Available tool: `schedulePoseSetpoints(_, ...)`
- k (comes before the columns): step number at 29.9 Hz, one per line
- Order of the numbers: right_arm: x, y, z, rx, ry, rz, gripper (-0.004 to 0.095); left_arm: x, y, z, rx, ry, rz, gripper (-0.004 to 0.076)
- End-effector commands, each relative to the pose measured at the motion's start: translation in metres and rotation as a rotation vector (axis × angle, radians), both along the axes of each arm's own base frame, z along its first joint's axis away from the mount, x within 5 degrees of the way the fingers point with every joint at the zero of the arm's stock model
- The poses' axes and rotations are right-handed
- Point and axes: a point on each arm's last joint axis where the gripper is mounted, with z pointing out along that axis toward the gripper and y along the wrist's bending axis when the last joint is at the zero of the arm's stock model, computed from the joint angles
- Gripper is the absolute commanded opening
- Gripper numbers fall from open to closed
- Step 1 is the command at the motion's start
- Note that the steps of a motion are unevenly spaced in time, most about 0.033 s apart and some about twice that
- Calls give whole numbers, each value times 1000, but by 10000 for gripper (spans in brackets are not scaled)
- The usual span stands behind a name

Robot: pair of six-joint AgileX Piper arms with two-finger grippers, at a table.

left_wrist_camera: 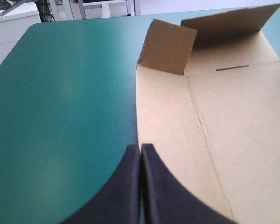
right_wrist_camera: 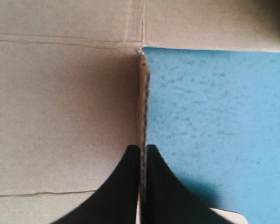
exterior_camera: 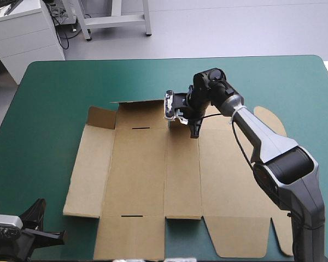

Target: Fold the box

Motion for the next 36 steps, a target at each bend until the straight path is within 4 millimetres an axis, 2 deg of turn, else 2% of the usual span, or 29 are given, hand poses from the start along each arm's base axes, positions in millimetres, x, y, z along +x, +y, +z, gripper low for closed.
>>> schedulePoseSetpoints(1,2,2,31,70,-152,18,-24,-3,0,12,-24,-107,-5,-32)
schedulePoseSetpoints(9,10,7,27,119,-192,-25,-19,-3,0,12,-24,-107,-5,-32)
schedulePoseSetpoints(12,10,9,28,152,-190,-58,26,-3,0,12,-24,-107,-5,-32)
schedulePoseSetpoints(15,9,11,28,186,-166,-83,177,-3,0,12,-24,-107,-5,-32)
schedulePoseSetpoints(18,9,12,29,216,-146,-118,422,-3,0,12,-24,-107,-5,-32)
schedulePoseSetpoints(21,8,9,35,232,-131,-215,623,-3,0,12,-24,-107,-5,-32)
schedulePoseSetpoints(23,6,4,44,230,-109,-300,695,-3,0,12,-24,-107,-5,-32)
schedulePoseSetpoints(28,-6,-6,75,230,-15,-466,695,-3,0,12,-24,-107,-5,-32)
schedulePoseSetpoints(33,-12,-9,103,363,-20,-633,682,-3,0,12,-24,-107,-5,-32)
schedulePoseSetpoints(34,-12,-10,105,378,-19,-672,660,-3,0,12,-24,-107,-5,-32)
schedulePoseSetpoints(36,-12,-16,111,399,-36,-775,538,-3,0,12,-24,-107,-5,-32)
